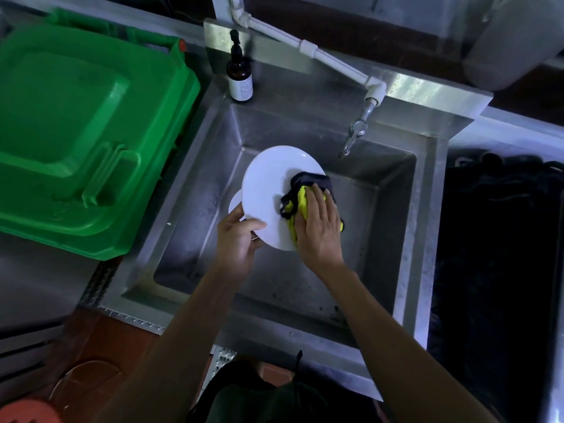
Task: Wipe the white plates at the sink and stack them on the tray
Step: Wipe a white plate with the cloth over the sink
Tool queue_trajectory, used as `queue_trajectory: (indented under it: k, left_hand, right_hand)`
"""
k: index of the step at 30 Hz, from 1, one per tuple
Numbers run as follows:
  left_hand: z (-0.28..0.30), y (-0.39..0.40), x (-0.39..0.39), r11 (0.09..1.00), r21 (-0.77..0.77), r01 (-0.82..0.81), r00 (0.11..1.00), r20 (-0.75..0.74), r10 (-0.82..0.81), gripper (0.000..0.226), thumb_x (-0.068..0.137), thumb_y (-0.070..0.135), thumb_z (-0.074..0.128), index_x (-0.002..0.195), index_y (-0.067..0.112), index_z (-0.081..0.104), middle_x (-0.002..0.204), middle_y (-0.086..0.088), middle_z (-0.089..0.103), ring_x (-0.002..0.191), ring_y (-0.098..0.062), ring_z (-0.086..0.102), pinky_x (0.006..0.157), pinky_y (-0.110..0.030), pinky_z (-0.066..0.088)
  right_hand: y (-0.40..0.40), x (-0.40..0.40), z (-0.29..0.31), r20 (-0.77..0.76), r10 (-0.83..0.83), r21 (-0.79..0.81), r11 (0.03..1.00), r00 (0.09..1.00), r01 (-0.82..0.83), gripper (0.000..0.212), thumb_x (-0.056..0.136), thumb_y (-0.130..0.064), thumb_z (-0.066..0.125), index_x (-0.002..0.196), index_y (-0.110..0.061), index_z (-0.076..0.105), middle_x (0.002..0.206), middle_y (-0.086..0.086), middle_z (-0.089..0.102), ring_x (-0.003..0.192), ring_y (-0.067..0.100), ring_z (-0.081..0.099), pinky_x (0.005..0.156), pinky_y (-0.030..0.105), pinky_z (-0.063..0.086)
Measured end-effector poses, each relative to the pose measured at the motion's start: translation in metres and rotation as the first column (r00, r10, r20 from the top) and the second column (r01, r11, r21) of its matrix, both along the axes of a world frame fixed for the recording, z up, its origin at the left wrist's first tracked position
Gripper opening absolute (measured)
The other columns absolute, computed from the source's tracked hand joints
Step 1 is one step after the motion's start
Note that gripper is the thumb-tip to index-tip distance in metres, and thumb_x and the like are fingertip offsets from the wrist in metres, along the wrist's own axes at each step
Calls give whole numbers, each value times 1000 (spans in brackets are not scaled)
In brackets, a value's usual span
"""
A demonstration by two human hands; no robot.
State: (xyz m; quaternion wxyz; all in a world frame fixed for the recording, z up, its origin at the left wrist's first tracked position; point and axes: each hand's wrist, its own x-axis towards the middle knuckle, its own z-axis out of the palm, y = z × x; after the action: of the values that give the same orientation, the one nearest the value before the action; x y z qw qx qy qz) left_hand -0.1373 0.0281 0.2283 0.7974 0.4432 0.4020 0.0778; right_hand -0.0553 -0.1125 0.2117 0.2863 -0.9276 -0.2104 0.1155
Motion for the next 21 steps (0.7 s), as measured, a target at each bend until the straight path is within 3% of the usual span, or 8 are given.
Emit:
queue_trajectory:
  k: [4,13,18,21]
  left_hand:
    - [-1,-5,5,998,-48,-41,999,13,42,46,71,-6,61,110,12,77,101,-18,74,87,-33,71,67,-38,59]
    - [-2,-3,4,992,-44,-121,993,6,122,46,79,-16,53,114,5,74,101,-18,74,87,-34,70,67,-36,57]
    - [-1,3,0,994,-33,-107,994,-27,106,41,69,-6,60,102,14,76,97,-13,73,82,-31,70,67,-40,60]
    - [-1,7,-5,999,-8,-54,998,-25,54,43,64,0,61,102,12,76,96,-12,74,79,-27,71,64,-38,59]
  right_hand:
    - [16,-29,2,-55,-18,56,998,998,21,53,106,-27,42,156,-12,31,166,3,23,155,26,13,124,45,11]
    - [16,-47,-14,-11,-46,67,997,999,47,58,107,-35,40,157,-9,28,166,8,21,155,31,12,125,50,14]
    - [2,-30,-23,-72,-133,72,988,988,138,59,107,-29,39,158,-4,20,168,12,12,156,30,6,126,44,5]
    - [-7,-20,-22,-213,-202,222,943,956,249,63,106,-26,45,159,-6,17,167,13,12,153,29,14,125,37,9]
